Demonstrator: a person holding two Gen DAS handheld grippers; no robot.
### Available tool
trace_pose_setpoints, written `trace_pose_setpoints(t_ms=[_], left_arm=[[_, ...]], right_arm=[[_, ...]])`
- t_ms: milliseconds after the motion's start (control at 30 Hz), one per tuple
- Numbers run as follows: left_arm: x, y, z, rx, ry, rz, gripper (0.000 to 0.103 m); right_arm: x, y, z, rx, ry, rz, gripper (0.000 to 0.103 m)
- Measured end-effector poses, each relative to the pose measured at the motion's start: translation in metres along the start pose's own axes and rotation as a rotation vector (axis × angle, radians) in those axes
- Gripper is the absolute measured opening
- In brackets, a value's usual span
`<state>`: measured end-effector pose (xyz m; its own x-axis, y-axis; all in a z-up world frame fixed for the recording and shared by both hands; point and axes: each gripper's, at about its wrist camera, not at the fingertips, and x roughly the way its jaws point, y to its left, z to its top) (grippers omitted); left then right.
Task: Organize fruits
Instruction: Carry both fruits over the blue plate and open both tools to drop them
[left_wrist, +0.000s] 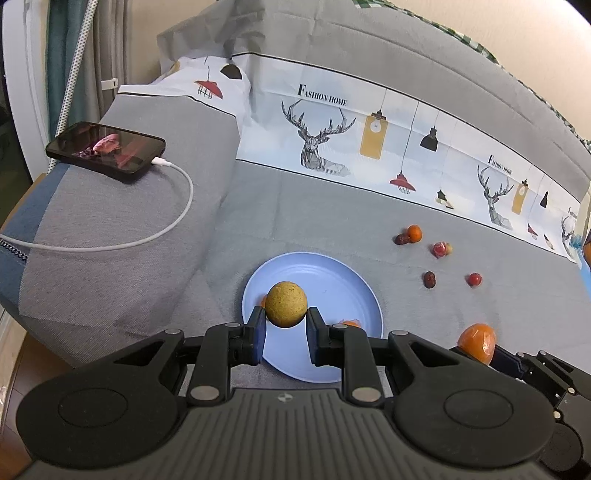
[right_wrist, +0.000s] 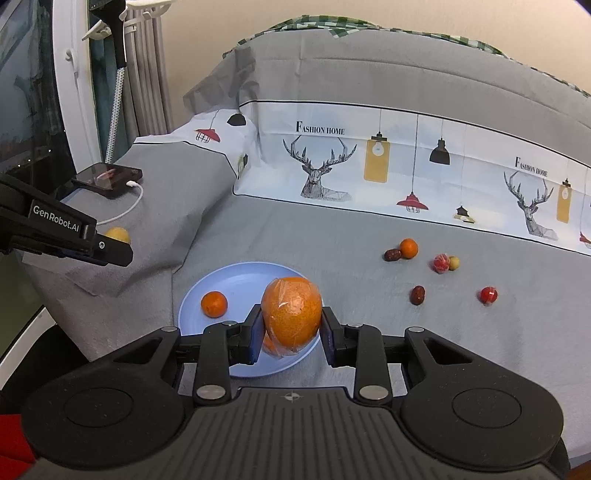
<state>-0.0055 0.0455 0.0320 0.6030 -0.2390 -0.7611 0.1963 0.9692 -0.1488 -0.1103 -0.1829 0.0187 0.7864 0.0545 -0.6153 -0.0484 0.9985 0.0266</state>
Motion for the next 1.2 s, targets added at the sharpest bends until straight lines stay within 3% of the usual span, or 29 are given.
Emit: trace_pose_setpoints(t_ms=[600,1200], left_arm=[[0.05,-0.008,0.025,0.028,0.06,0.016,0.025],[0.137,-0.014,0.037,0.085,0.186,0.031,0.025]], right_arm=[[0.048,-0.006,0.009,0.024,0.061,0.026,0.033],[0.125,-0.004,0.013,0.031,0.169,0.046,0.033]])
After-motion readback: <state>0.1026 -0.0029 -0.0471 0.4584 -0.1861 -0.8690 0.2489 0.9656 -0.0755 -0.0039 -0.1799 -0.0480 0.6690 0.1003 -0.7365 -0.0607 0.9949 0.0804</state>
